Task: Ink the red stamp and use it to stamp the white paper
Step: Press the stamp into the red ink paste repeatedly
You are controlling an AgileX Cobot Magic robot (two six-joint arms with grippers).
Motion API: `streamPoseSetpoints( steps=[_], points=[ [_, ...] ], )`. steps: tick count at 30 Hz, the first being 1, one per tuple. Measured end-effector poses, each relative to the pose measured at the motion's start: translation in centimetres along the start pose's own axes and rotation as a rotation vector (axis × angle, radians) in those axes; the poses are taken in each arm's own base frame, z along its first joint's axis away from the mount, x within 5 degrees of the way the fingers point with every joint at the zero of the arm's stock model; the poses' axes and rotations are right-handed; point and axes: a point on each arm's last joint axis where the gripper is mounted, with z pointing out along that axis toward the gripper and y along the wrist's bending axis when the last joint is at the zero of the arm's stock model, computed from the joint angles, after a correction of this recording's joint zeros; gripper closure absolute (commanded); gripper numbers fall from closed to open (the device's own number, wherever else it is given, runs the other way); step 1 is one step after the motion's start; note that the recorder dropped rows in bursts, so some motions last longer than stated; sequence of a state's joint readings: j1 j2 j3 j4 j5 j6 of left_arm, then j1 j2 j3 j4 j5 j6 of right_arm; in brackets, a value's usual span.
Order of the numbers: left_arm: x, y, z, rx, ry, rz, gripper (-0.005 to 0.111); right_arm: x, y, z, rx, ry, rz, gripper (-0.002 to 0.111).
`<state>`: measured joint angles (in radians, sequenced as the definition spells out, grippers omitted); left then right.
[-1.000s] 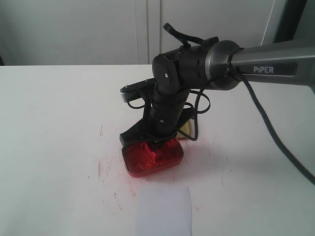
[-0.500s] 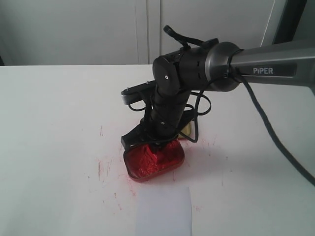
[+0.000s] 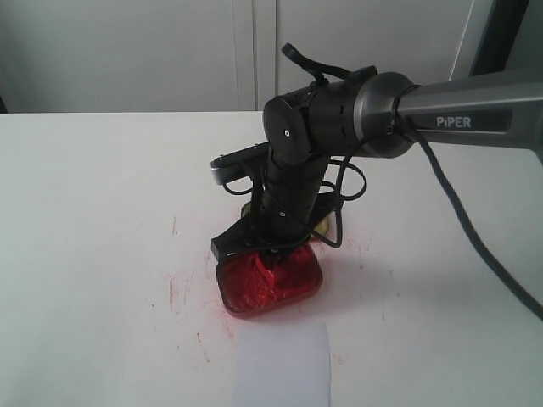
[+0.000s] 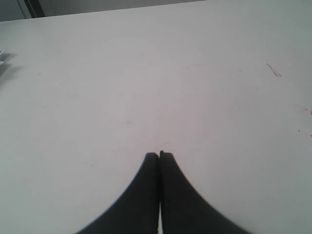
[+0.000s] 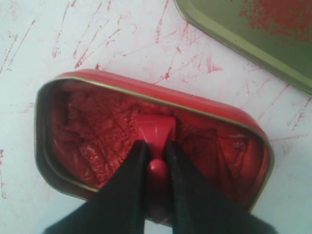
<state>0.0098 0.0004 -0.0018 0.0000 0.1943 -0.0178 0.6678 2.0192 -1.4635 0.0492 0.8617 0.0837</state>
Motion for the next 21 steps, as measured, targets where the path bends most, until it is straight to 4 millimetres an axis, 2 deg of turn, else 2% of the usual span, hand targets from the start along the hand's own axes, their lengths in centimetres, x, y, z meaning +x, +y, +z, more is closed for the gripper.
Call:
streamPoseSetpoints(
  steps=[14,21],
  points=[
    [0.00,0.00,0.00,0.000,0.000,0.000,0.107,-0.06,0.03,0.00,-0.004,-0.007,0.003,0.108],
    [0.00,0.00,0.00,0.000,0.000,0.000,0.107,-0.35,0.08,-0.67,-0.008,-0.048,0.002,0.108]
  ],
)
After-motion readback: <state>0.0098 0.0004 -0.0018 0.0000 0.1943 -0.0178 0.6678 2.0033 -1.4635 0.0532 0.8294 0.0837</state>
